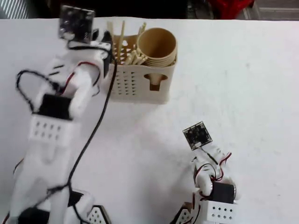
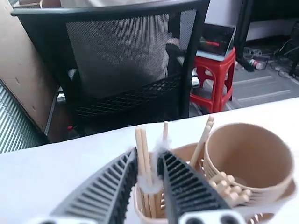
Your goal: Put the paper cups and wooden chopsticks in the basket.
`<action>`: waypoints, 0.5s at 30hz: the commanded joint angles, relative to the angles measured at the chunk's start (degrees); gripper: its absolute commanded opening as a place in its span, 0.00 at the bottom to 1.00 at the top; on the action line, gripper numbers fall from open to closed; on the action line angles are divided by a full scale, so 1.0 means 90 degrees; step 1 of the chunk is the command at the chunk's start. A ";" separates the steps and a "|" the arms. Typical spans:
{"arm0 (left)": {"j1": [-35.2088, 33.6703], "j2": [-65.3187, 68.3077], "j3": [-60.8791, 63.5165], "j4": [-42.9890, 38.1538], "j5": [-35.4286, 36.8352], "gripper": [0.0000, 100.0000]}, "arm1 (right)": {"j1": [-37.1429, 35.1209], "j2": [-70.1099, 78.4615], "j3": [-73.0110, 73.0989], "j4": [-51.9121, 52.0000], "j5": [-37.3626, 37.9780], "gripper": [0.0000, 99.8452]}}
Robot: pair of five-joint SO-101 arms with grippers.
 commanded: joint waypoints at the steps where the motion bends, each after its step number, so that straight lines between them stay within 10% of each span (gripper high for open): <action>1: -0.0063 -0.1226 0.0049 0.0772 0.0107 0.09 | -0.0005 -0.0034 0.0039 0.0005 -0.0020 0.02; 15: -0.0777 -0.5612 0.5626 -0.0088 0.0068 0.09 | 0.0005 -0.0044 0.0039 0.0005 -0.0049 0.02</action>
